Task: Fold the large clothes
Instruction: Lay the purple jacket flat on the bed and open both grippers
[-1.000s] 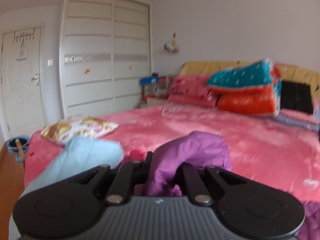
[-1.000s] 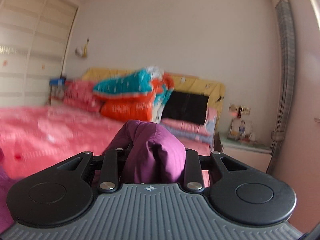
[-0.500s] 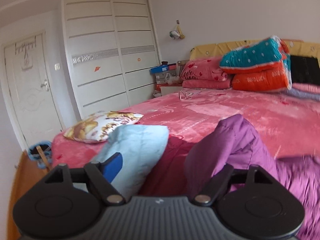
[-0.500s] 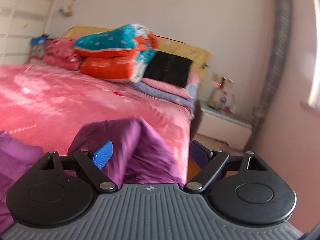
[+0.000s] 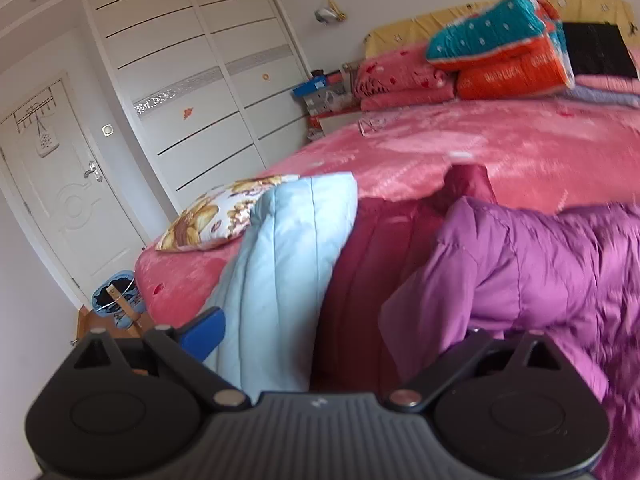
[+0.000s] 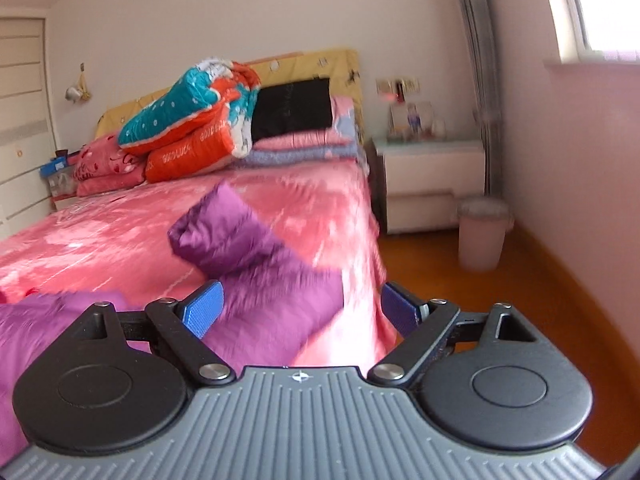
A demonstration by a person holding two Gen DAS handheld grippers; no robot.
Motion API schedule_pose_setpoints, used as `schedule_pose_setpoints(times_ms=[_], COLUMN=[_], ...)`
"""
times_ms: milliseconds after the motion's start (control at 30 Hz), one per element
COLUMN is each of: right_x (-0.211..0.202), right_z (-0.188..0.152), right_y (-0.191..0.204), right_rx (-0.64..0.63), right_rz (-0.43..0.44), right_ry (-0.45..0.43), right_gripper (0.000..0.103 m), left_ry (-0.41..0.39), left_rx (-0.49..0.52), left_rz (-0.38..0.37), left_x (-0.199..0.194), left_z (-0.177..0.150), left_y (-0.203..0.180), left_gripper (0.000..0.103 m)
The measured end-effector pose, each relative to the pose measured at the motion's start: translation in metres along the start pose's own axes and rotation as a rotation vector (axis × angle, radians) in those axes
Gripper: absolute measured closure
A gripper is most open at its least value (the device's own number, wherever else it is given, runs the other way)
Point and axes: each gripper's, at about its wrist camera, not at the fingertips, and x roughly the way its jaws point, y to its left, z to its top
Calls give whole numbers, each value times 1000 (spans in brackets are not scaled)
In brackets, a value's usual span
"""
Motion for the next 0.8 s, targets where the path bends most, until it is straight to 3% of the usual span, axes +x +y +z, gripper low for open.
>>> schedule_pose_setpoints(times_ms=[133, 300, 667, 800], right_x=[-14, -25, -48, -51], right_z=[-29, -54, -91, -84], right_y=[-6, 6, 12, 7], right_rx=[60, 20, 5, 22], right_rz=[70, 137, 218, 230], right_ry=[94, 192, 314, 325], right_gripper=[0, 0, 0, 0], left_ry=[48, 88, 119, 115], left_rx=[11, 16, 26, 21], left_rz=[-16, -50, -157, -200], left_x=[-9, -23, -56, -68], left_z=[-20, -47, -86, -93], left_y=[1, 2, 1, -1], left_gripper=[3, 1, 1, 1])
